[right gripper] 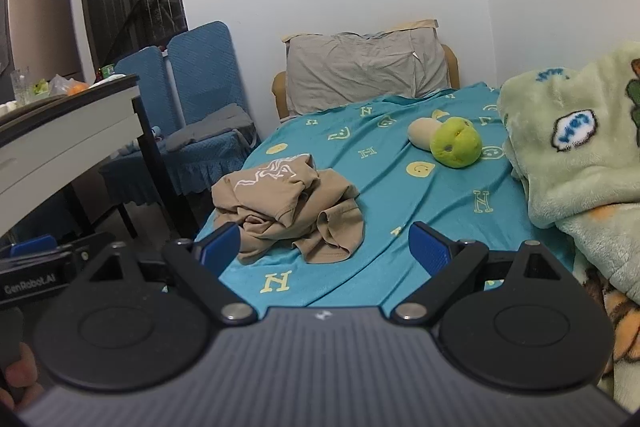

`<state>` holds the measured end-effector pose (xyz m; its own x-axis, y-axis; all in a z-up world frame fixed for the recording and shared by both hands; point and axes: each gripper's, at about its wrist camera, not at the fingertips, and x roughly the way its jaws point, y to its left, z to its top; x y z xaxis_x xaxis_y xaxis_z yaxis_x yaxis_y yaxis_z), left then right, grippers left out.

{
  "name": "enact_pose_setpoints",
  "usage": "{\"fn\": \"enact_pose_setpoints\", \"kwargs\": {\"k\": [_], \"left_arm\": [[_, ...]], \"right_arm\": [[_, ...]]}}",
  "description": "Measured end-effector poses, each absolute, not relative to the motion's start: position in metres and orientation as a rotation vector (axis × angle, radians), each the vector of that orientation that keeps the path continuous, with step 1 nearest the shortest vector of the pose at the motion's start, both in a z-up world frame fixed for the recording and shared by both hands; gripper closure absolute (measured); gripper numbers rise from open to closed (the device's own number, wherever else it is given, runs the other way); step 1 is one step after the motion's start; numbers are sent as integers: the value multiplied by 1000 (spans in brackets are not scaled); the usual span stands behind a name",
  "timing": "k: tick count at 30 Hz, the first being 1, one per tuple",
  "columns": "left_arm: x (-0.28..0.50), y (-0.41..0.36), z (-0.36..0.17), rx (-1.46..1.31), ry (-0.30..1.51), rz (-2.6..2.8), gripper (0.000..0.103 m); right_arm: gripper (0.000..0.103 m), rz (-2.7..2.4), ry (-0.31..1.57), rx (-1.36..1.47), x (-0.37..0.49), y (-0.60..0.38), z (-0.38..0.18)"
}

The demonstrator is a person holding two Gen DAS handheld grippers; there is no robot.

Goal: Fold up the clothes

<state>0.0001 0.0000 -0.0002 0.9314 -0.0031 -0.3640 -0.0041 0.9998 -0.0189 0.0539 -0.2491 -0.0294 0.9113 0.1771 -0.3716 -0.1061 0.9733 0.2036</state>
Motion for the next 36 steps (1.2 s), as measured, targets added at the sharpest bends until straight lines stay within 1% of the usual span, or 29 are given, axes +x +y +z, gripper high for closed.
{"fn": "enact_pose_setpoints", "kwargs": {"k": [7,17,36], "left_arm": [[-4,-3,-2,16,350,10,0],[-2,-11,-2,11,363,14,0],[1,-2,-2,7,378,0,0]], "right_arm": [[11,150,401,201,54,-247,-30],[10,144,401,178,53,-245,-31],[11,149,398,153,52,-239,-32]]}}
